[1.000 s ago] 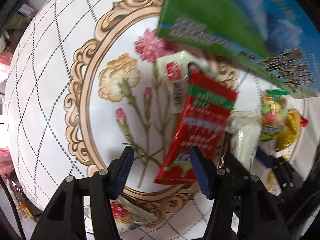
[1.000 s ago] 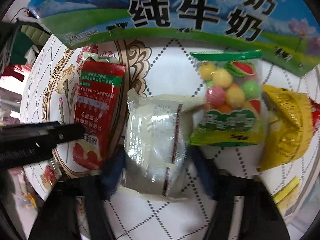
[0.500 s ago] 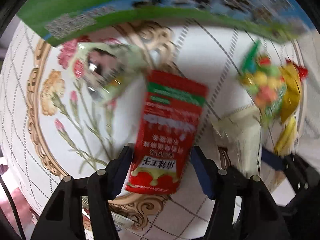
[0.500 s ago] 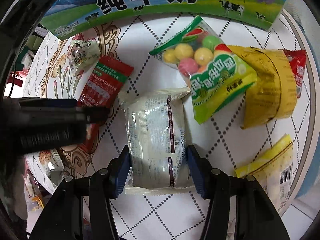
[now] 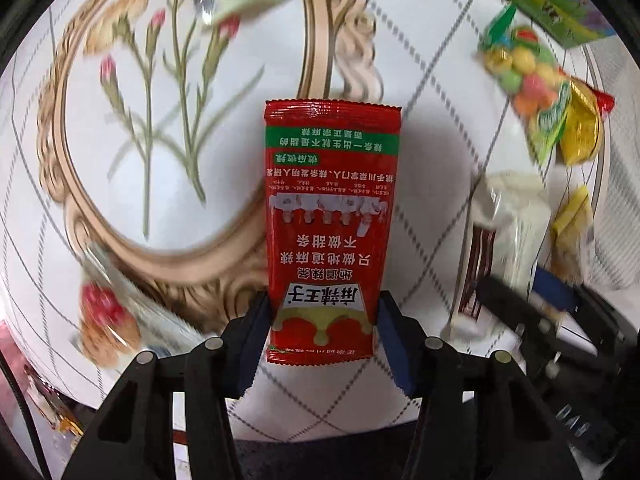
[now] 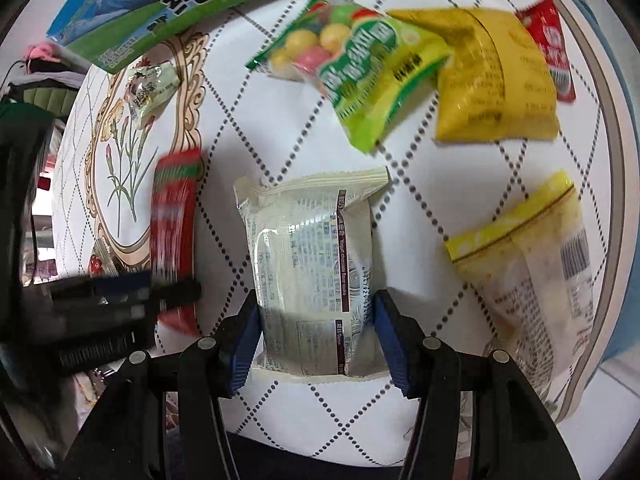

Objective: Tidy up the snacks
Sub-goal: 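Grasp the red stick packet with left tool while right tool grasps the white bun, then carry both items into the box and open both tools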

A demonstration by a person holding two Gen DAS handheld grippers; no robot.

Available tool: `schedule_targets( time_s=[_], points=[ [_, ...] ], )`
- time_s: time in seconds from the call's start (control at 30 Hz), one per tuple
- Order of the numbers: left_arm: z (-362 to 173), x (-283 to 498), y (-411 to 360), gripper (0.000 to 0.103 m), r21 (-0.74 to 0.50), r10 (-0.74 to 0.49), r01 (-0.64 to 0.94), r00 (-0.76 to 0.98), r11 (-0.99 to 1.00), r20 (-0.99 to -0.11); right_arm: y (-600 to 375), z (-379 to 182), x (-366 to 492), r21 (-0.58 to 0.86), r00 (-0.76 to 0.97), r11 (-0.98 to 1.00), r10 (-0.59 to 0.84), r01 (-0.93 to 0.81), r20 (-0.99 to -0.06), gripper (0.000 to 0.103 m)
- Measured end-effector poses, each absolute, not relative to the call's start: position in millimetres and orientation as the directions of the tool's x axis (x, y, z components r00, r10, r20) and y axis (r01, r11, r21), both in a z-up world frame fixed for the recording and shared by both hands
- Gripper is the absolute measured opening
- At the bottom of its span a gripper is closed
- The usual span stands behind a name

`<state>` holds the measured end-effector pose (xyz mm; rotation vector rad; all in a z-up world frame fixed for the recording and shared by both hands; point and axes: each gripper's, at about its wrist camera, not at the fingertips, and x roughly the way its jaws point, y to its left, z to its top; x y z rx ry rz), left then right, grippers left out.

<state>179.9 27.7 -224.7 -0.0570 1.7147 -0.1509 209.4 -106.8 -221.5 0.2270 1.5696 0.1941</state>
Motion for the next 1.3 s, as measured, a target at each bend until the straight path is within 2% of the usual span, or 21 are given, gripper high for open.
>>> schedule_targets(
  time_s=[0.13, 0.33, 0.47, 0.6, 0.73, 0.77, 0.8, 0.9, 0.97, 1.13, 1.3],
  points=[
    [-229, 185, 37, 0.054, -0.142, -0.141, -0.003, -0.158, 0.990, -0.977, -111, -227, 211, 0.282, -0.024, 0.958, 0.284, 0.058, -0.958, 0.059],
    [-226, 214, 14, 0.056, -0.104, -0.098, 0.040, -0.124, 0.994, -0.987, -103, -231, 220, 0.293, -0.027, 0.953, 0.295, 0.074, -0.955, 0.061],
    [-232, 232, 3, 0.063, -0.112, -0.107, 0.022, -0.149, 0.994, -0.983, -102, -233, 222, 0.285, -0.034, 0.955, 0.288, 0.078, -0.957, 0.065],
    [-222, 244, 16, 0.063, -0.155, -0.156, -0.018, -0.122, 0.988, -0.980, -102, -233, 222, 0.291, -0.031, 0.953, 0.295, 0.082, -0.955, 0.066],
    [-219, 262, 13, 0.062, -0.134, -0.137, -0.036, -0.105, 0.990, -0.985, -94, -239, 225, 0.276, -0.026, 0.958, 0.279, 0.079, -0.960, 0.066],
    [-219, 263, 12, 0.061, -0.128, -0.131, -0.034, -0.092, 0.991, -0.987, -91, -240, 226, 0.264, -0.015, 0.962, 0.266, 0.071, -0.964, 0.066],
    [-217, 263, 13, 0.053, -0.119, -0.120, -0.028, -0.075, 0.993, -0.990, -87, -242, 228, 0.252, -0.002, 0.966, 0.253, 0.063, -0.968, 0.066],
    [-216, 256, 7, 0.046, -0.105, -0.105, -0.004, -0.058, 0.994, -0.993, -77, -244, 232, 0.215, 0.026, 0.975, 0.214, 0.050, -0.976, 0.061],
    [-213, 245, 7, 0.045, -0.104, -0.104, -0.003, -0.063, 0.995, -0.993, -75, -243, 234, 0.204, 0.042, 0.978, 0.202, 0.035, -0.978, 0.058],
    [-210, 233, 14, 0.044, -0.109, -0.109, -0.016, -0.058, 0.994, -0.992, -74, -236, 234, 0.216, 0.046, 0.976, 0.215, 0.006, -0.975, 0.057],
    [-173, 234, 18, 0.043, -0.154, -0.154, -0.003, 0.004, 0.988, -0.988, -76, -202, 232, 0.288, 0.061, 0.957, 0.289, -0.016, -0.956, 0.057]
  ],
)
